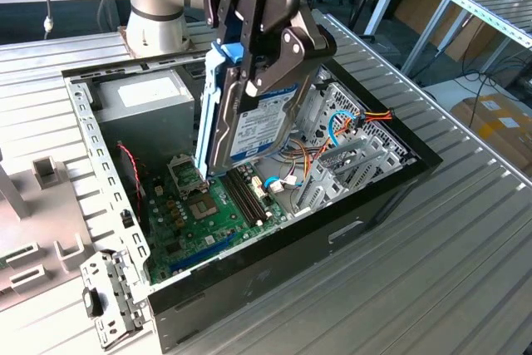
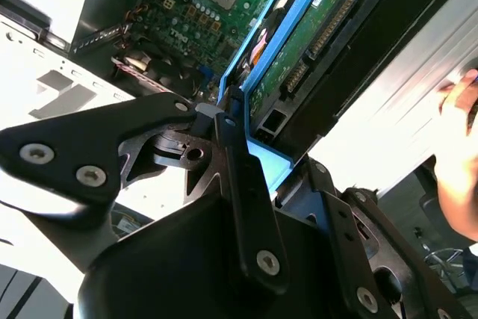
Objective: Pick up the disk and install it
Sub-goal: 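Pick up the disk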
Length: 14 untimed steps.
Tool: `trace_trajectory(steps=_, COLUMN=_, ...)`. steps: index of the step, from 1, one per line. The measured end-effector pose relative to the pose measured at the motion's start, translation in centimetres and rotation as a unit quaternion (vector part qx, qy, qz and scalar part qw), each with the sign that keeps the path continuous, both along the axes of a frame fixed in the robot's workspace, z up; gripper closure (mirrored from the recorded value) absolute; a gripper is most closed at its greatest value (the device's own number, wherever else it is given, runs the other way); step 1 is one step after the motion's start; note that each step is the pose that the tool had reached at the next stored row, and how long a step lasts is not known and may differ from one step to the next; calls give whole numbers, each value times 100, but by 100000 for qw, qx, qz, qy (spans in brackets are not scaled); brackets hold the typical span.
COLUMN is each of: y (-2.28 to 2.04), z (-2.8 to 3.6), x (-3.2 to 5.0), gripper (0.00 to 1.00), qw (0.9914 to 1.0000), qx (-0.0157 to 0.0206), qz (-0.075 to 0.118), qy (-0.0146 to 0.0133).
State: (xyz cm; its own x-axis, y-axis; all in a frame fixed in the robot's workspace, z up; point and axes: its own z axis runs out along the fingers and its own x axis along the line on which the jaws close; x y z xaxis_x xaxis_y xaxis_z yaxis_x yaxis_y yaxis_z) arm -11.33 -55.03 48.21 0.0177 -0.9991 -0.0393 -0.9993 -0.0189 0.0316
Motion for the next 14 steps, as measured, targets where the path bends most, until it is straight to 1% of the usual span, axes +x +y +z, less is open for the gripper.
trace_trajectory(steps=2, y=-11, z=-4, x=64, gripper=63, qw=100000, qx=-2, qz=-3, qy=2)
trace_trajectory(steps=3, y=-14, z=-4, x=78, gripper=63, qw=100000, qx=-5, qz=-3, qy=1)
trace_trajectory(steps=14, y=-28, z=-6, x=151, gripper=63, qw=100000, qx=-7, qz=0, qy=3)
